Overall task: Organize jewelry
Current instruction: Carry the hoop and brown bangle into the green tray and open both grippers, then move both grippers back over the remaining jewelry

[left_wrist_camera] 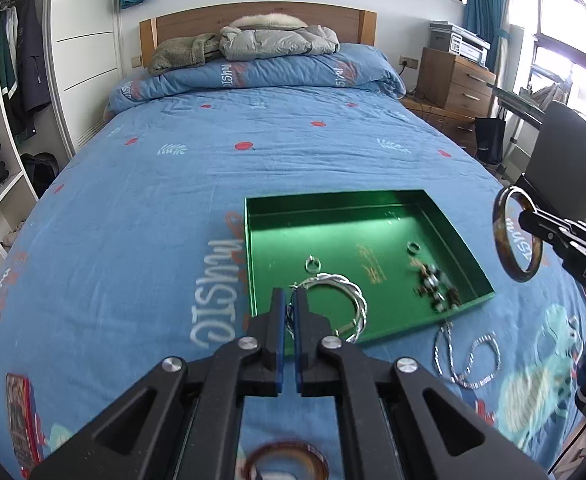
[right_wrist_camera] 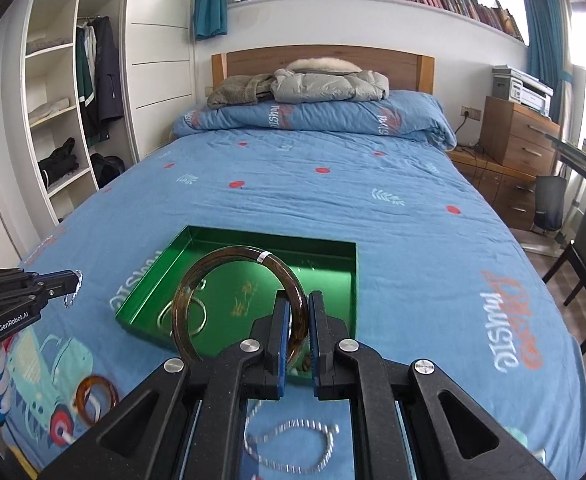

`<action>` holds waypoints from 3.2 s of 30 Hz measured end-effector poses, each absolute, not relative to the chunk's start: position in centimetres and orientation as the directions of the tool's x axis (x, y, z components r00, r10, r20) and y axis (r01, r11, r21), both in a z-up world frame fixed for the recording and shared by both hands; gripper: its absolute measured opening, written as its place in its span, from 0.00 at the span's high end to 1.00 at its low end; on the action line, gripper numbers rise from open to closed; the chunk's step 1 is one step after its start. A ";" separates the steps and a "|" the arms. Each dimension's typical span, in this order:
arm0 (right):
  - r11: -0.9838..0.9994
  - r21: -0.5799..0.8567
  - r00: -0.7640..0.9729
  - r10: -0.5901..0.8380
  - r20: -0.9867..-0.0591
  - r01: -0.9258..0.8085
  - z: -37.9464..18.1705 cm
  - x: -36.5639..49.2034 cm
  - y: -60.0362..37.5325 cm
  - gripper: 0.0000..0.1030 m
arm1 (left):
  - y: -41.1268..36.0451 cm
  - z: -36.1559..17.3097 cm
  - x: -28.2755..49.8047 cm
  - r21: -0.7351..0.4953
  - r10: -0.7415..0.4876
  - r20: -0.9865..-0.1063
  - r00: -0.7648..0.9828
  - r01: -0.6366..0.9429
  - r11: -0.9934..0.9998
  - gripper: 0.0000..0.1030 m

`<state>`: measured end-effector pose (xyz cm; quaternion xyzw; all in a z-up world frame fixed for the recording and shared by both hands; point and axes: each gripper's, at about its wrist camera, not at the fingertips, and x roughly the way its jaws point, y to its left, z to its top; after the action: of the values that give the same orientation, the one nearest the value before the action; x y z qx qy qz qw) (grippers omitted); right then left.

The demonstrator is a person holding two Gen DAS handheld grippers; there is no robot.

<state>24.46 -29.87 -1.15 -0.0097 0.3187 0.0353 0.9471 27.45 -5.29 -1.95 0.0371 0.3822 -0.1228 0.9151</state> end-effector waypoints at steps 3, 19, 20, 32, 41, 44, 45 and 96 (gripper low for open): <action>0.997 0.009 0.782 0.070 -0.620 -0.082 -2.0 28.2 -29.8 0.91 | -6.1 -2.4 30.9 -0.023 -0.190 -0.717 0.671 0.250 0.968 0.97; 0.997 0.027 0.647 0.071 -0.759 -0.078 -9.0 39.7 -30.6 0.91 | -11.3 -8.0 41.7 0.015 -0.119 -0.816 0.566 0.227 0.974 0.97; 0.997 0.027 0.634 0.068 -0.770 -0.074 -9.6 40.3 -30.6 0.92 | -11.4 -8.4 42.2 0.017 -0.113 -0.822 0.558 0.221 0.975 0.97; 0.998 -0.014 0.526 0.016 -0.850 -0.054 -12.9 43.8 -30.7 0.92 | -11.7 -12.2 45.2 0.090 -0.014 -0.860 0.511 0.180 0.980 0.97; 0.998 -0.025 0.521 0.005 -0.854 -0.051 -13.5 43.8 -30.7 0.92 | -11.1 -12.6 45.8 0.047 -0.040 -0.870 0.492 0.162 0.986 0.97; 0.998 -0.037 0.520 -0.004 -0.854 -0.053 -13.5 43.9 -30.6 0.92 | -11.1 -12.7 45.9 0.042 -0.044 -0.871 0.489 0.163 0.986 0.97; 0.998 -0.040 0.521 -0.006 -0.854 -0.053 -13.5 43.9 -30.5 0.92 | -11.0 -12.7 45.9 0.038 -0.047 -0.871 0.489 0.163 0.986 0.97; 0.994 0.037 0.839 0.104 -0.535 -0.099 8.8 6.5 -31.3 0.57 | 5.3 8.8 12.5 -0.042 -0.179 -0.650 0.738 0.201 0.979 0.68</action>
<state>6.54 -31.35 8.75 0.0038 0.2792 0.0529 0.9588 12.50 5.32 8.81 0.0156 0.3471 -0.1019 0.9321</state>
